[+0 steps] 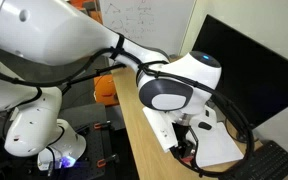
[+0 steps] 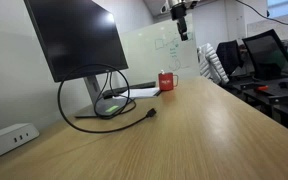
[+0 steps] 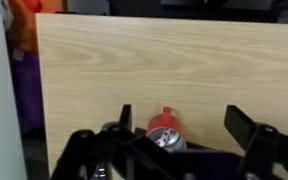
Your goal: Remove the marker from the red thermos
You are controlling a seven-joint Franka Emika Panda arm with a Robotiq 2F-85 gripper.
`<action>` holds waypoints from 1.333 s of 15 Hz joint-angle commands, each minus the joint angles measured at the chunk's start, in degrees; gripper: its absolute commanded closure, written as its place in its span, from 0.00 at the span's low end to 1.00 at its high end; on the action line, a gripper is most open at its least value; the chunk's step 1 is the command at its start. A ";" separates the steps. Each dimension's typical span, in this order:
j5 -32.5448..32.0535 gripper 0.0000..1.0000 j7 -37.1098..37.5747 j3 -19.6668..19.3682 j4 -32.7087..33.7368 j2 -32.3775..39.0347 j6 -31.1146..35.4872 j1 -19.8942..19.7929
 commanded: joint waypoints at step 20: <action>-12.70 0.00 63.20 0.83 -0.24 18.21 35.78 0.71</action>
